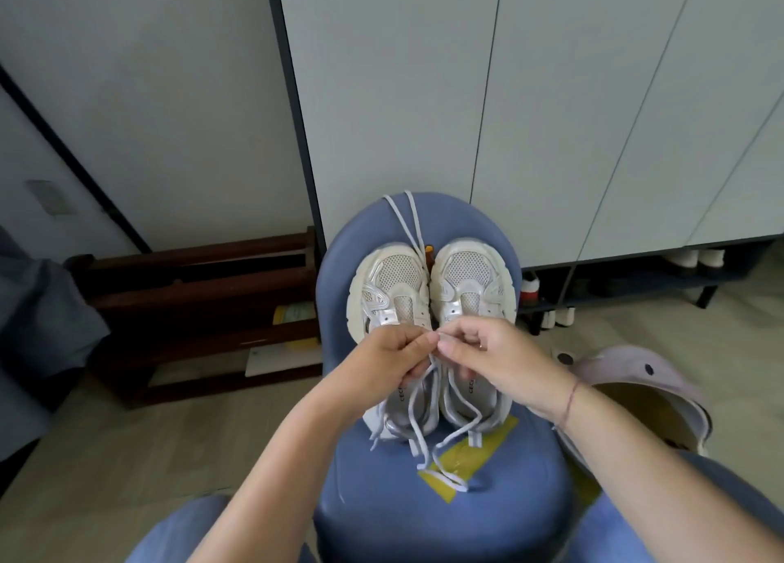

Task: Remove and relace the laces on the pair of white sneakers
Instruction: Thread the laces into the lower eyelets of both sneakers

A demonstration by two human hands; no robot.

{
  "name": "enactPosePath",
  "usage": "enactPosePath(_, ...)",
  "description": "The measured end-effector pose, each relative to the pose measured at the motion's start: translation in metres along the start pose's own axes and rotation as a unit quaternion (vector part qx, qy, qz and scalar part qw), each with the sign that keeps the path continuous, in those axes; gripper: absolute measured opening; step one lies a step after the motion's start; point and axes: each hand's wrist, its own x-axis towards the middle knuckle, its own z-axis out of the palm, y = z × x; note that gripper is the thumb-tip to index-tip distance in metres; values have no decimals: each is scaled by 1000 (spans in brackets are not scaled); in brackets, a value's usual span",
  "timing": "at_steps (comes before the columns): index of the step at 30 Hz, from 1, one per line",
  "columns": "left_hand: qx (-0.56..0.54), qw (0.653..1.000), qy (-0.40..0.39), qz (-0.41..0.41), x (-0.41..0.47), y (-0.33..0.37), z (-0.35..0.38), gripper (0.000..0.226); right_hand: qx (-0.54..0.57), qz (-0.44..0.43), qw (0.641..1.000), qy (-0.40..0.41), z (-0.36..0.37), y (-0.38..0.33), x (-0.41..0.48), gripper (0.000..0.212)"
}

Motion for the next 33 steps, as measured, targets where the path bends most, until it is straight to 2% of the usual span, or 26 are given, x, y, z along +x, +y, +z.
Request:
enactPosePath(2,-2,1000,0,-7,-1,-2,-5,32,23,16,997,68,-7,5,2,15)
enactPosePath(4,-12,1000,7,-16,-1,-4,-13,33,122,52,981,143,-18,11,1,18)
enactPosePath(7,-35,998,30,-31,-1,-8,-26,35,328,112,908,235,-35,18,0,20)
enactPosePath(9,-39,997,47,-43,-1,-9,-33,35,373,160,874,268,-44,21,-1,20)
enactPosePath(10,-40,996,59,-47,0,-10,-35,35,355,182,877,268,-46,23,-2,21)
enactPosePath(11,-43,995,75,-49,0,-11,-37,35,309,201,895,253,-47,25,-4,22)
enactPosePath(13,-45,992,108,-42,1,-11,-37,35,119,211,952,185,-44,27,-8,22)
enactPosePath(15,-15,993,114,-26,1,-8,-34,34,-59,155,976,144,-38,22,-11,15)
enactPosePath(17,37,996,83,-6,0,-4,-26,33,-97,65,983,144,-30,11,-10,14)
enactPosePath(19,81,996,43,13,1,0,-15,30,-79,12,992,96,-21,0,-8,23)
enactPosePath(22,101,994,29,31,2,3,-3,25,-23,11,999,28,-4,-5,-6,17)
enactPosePath(26,90,995,39,23,4,2,-3,22,9,11,997,76,-6,1,-6,7)
enactPosePath(29,73,996,57,17,4,3,-9,24,135,39,982,129,-18,8,-5,10)
enactPosePath(31,73,995,72,15,5,3,-13,34,231,76,959,143,-23,13,-6,12)
enactPosePath(33,51,994,92,15,6,3,-15,39,261,119,948,136,-27,17,-8,13)
